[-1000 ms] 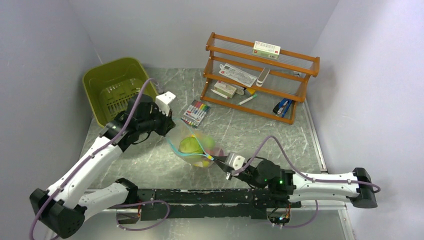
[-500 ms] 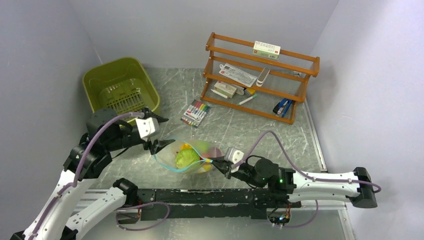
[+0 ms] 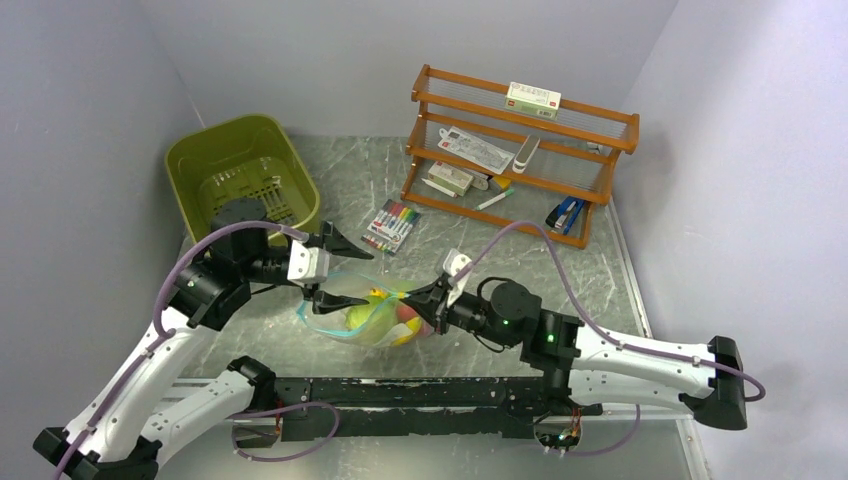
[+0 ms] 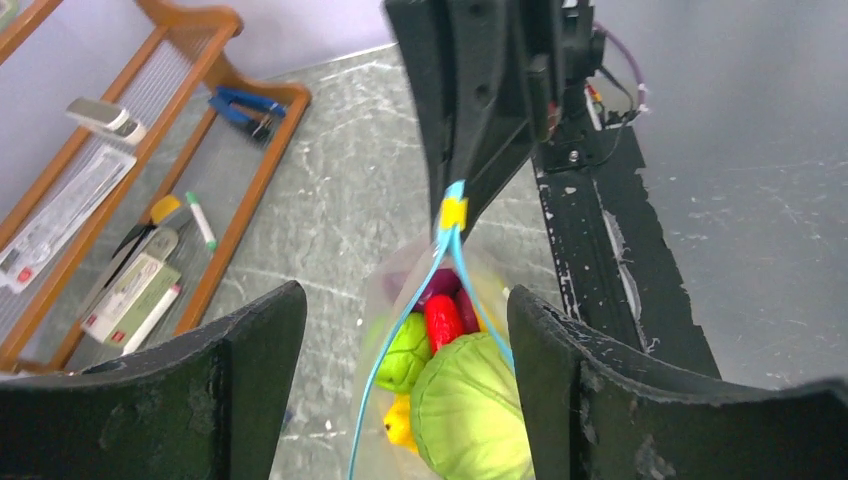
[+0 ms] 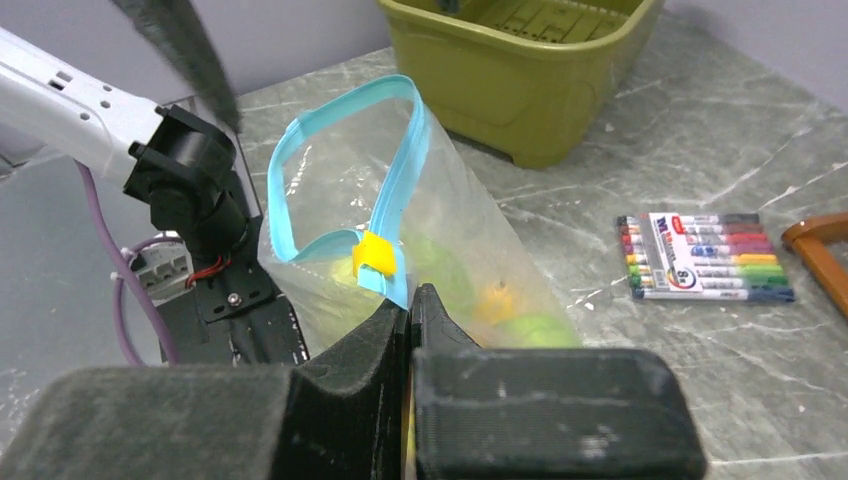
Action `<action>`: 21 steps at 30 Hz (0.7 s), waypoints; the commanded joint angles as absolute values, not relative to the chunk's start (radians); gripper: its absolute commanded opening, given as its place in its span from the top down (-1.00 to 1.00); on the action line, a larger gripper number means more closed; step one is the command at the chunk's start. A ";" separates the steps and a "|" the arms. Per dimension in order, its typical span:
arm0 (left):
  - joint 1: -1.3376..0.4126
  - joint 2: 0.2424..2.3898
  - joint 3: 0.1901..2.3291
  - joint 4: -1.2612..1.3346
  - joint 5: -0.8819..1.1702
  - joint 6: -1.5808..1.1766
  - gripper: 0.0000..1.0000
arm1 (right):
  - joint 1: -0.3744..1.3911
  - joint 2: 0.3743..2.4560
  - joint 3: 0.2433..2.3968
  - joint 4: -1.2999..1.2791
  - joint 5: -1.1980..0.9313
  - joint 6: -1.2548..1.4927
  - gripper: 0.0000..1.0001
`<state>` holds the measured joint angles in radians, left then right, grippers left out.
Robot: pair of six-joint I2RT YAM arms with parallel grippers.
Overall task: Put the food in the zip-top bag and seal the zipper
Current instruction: Zip the zipper food storage bag.
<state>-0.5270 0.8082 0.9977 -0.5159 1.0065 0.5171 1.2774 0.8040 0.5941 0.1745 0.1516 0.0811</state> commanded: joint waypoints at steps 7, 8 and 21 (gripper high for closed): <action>-0.526 0.872 0.957 -0.389 1.197 0.488 -0.40 | 1.206 0.925 0.704 0.196 0.026 0.265 1.00; -0.527 0.874 0.952 -0.379 1.197 0.482 -0.39 | 1.206 0.932 0.707 0.201 0.024 0.272 1.00; -0.593 0.870 0.842 -0.221 1.047 0.392 -0.17 | 1.166 0.952 0.700 0.231 0.042 0.392 1.00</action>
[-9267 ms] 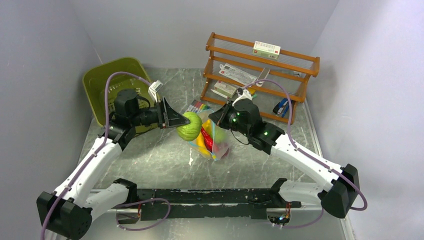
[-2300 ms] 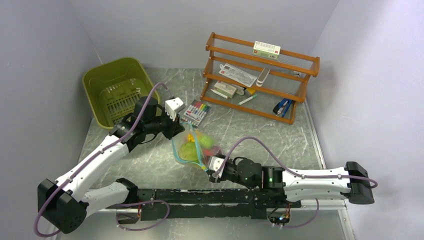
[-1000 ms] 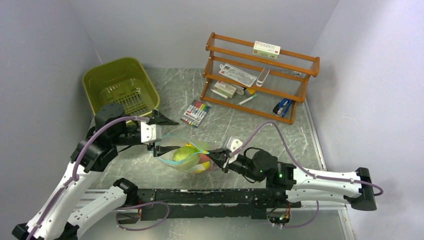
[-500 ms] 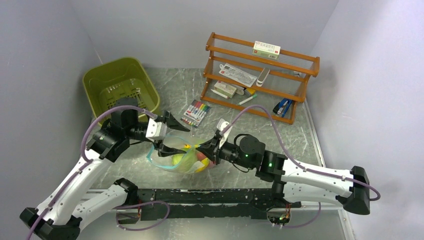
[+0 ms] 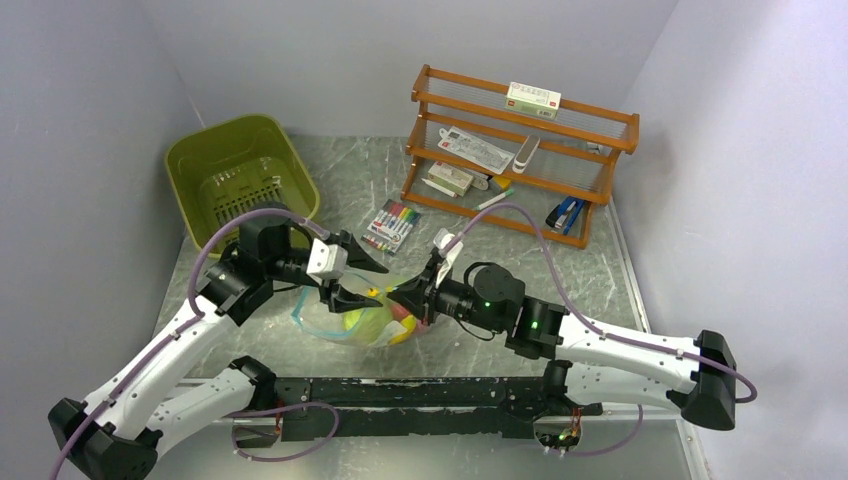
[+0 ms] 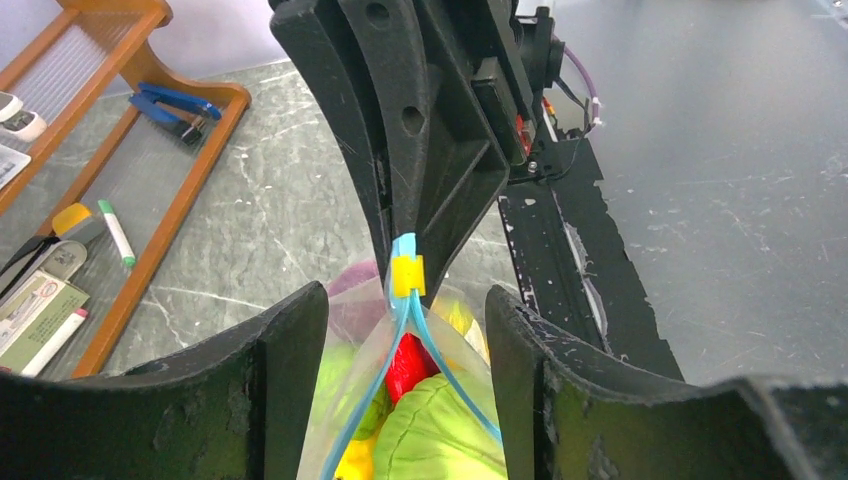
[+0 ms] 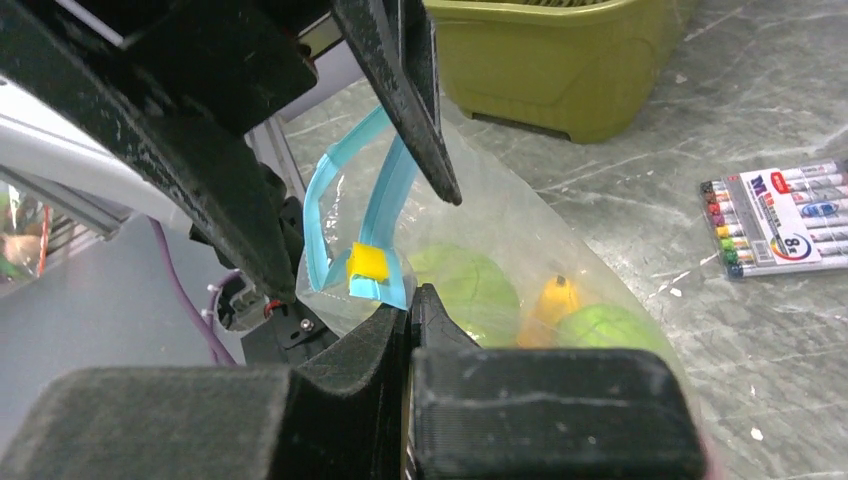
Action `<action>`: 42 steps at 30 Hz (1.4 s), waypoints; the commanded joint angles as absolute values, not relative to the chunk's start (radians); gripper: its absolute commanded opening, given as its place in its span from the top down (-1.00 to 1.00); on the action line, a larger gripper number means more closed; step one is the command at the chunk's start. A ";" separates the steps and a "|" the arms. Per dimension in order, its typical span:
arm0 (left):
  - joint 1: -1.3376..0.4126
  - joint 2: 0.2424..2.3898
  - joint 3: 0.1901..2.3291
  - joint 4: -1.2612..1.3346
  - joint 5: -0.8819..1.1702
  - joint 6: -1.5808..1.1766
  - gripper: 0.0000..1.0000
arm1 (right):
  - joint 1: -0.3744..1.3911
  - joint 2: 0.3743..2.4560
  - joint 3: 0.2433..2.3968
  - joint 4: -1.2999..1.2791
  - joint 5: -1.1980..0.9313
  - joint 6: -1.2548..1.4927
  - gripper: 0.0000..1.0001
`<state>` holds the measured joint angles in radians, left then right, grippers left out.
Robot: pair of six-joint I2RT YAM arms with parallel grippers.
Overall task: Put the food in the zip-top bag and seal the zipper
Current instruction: Zip the zipper food storage bag.
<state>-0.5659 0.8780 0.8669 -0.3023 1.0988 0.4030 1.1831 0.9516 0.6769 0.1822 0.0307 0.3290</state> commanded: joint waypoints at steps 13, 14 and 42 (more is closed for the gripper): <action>-0.664 0.895 0.822 -0.159 0.910 0.424 0.61 | 1.156 0.957 0.694 0.223 -0.010 0.407 1.00; -0.665 0.895 0.821 -0.155 0.912 0.427 0.65 | 1.157 0.954 0.688 0.220 -0.010 0.405 1.00; -0.669 0.969 0.937 -0.351 1.090 0.531 0.86 | 1.157 0.882 0.675 0.103 -0.123 -0.078 0.40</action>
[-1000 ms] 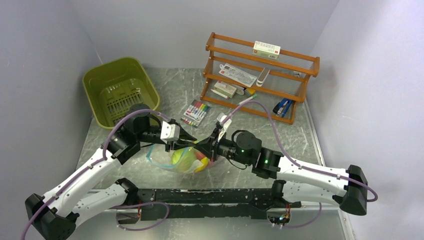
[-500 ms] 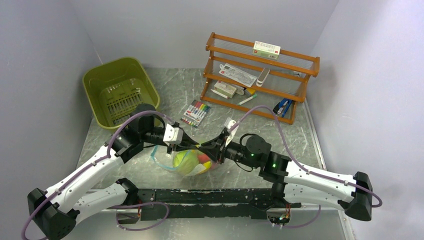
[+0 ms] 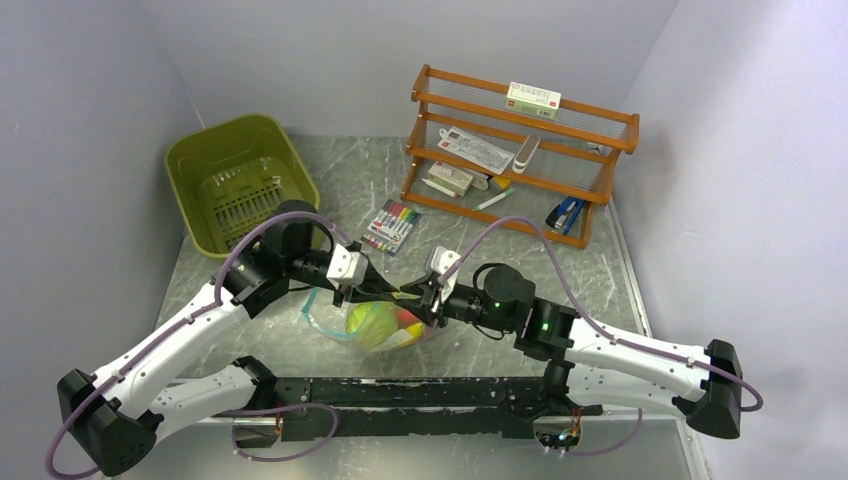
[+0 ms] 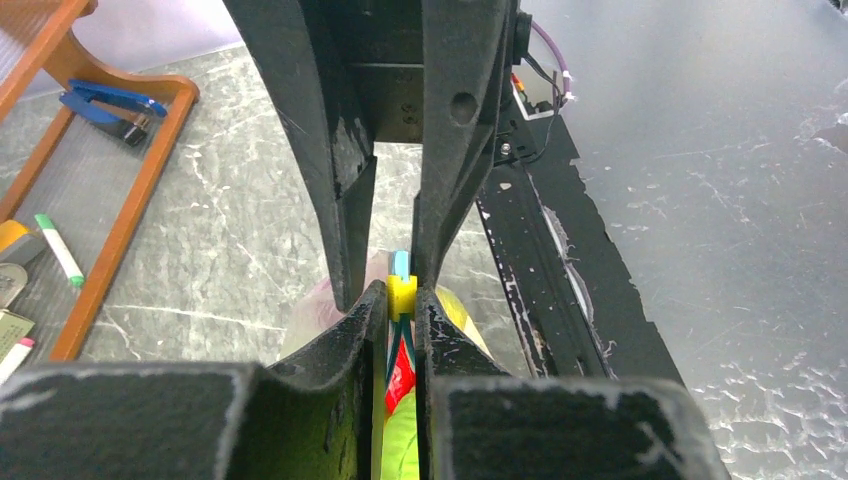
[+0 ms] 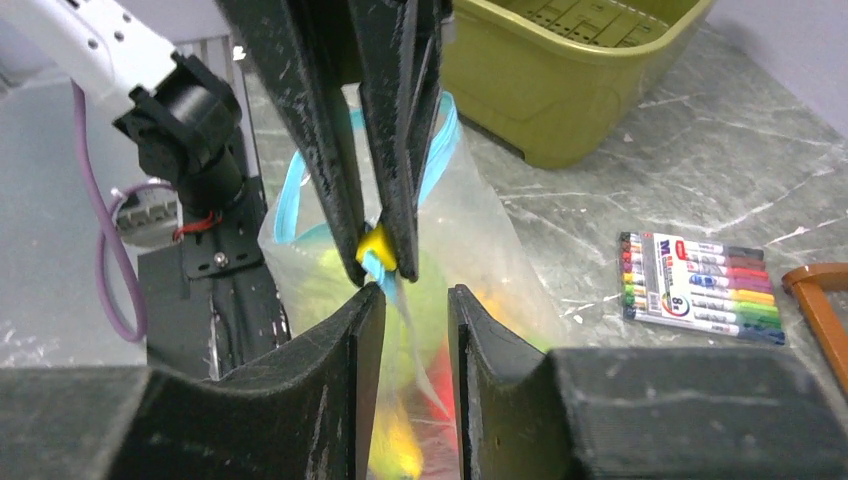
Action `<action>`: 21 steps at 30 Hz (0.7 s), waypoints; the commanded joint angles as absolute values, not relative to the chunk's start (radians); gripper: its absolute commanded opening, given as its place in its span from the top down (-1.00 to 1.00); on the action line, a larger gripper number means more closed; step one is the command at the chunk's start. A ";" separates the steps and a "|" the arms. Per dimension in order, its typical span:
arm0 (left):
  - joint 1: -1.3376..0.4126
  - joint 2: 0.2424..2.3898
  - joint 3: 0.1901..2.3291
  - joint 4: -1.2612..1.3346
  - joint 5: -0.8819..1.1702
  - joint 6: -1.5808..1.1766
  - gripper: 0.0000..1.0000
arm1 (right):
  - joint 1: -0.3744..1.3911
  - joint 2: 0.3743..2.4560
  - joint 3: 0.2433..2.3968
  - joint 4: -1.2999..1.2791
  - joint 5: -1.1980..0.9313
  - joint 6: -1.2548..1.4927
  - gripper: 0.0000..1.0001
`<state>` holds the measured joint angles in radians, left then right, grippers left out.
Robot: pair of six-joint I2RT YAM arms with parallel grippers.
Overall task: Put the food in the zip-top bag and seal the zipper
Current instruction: Zip the zipper food storage bag.
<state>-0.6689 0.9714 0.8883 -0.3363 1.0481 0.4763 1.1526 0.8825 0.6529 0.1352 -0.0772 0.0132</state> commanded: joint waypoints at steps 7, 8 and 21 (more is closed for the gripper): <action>-0.668 0.949 0.943 -0.403 1.006 0.547 0.86 | 1.158 0.866 0.684 0.130 -0.092 -0.081 1.00; -0.669 0.945 0.945 -0.425 0.977 0.559 0.86 | 1.157 0.848 0.675 0.145 -0.087 -0.070 1.00; -0.669 0.929 0.938 -0.453 0.880 0.544 0.86 | 1.155 0.760 0.614 0.186 -0.152 -0.043 1.00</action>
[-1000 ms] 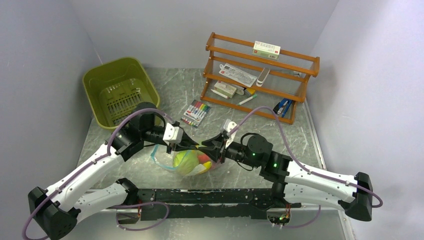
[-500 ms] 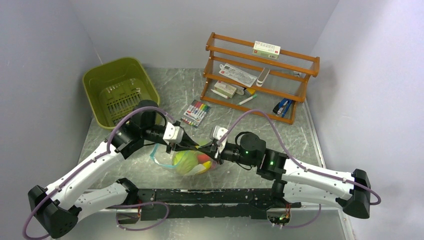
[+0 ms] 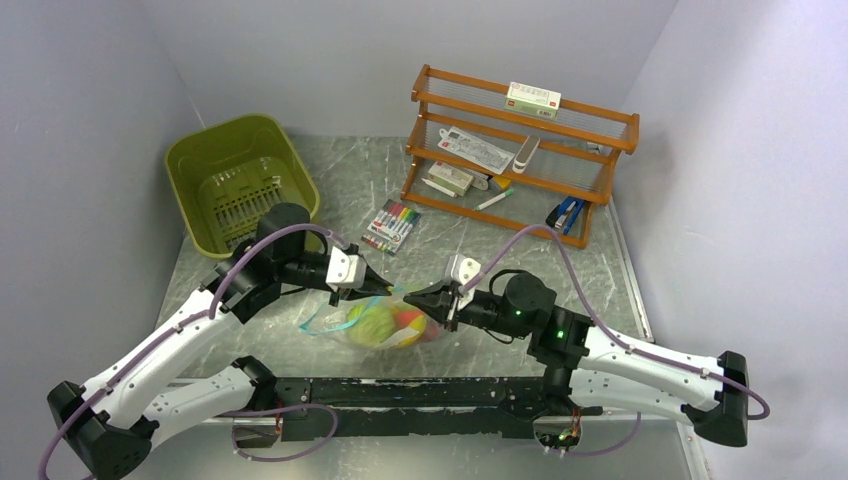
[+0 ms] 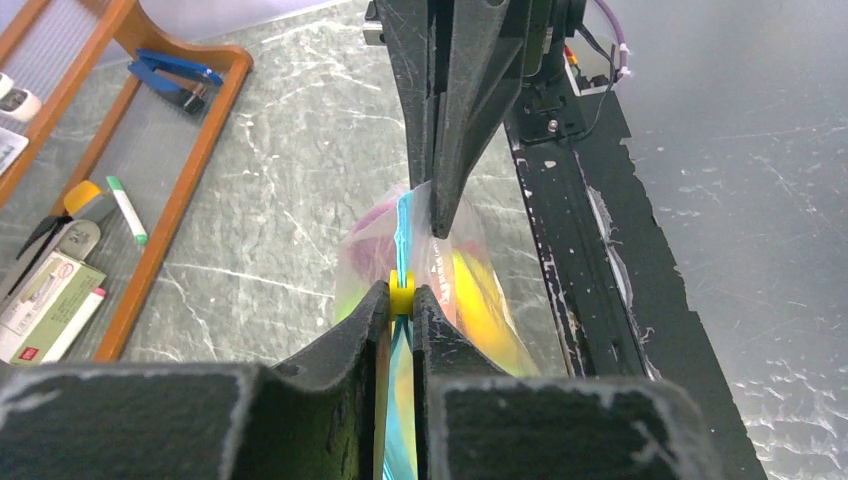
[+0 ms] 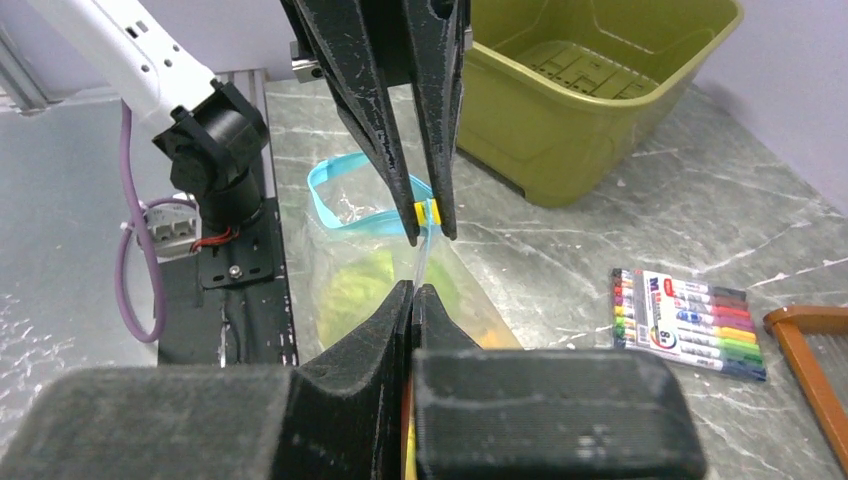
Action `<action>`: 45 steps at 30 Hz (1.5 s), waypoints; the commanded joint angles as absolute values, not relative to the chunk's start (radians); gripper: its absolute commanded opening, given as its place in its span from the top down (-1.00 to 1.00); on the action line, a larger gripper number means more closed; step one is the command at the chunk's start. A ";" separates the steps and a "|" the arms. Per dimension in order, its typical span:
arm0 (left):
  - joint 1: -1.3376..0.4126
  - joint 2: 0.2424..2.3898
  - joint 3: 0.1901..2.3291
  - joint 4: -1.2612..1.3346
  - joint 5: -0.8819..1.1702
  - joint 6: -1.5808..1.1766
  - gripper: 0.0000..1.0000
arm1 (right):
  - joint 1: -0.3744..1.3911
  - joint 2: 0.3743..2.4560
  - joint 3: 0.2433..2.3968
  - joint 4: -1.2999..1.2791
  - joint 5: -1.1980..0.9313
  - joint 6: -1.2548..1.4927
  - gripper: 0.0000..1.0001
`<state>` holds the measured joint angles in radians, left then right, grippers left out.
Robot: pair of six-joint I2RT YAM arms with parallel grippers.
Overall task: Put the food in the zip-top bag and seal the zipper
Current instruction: Zip the zipper food storage bag.
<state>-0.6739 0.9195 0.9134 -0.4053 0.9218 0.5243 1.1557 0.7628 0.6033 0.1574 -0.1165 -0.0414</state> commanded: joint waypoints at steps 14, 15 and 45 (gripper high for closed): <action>-0.668 0.893 0.909 -0.485 0.860 0.541 0.86 | 1.154 0.760 0.589 0.222 -0.103 0.008 0.97; -0.668 0.891 0.912 -0.480 0.869 0.536 0.86 | 1.154 0.776 0.602 0.220 -0.121 0.008 0.78; -0.668 0.858 0.976 -0.695 0.731 0.632 0.86 | 1.154 0.705 0.641 0.194 -0.018 -0.033 1.00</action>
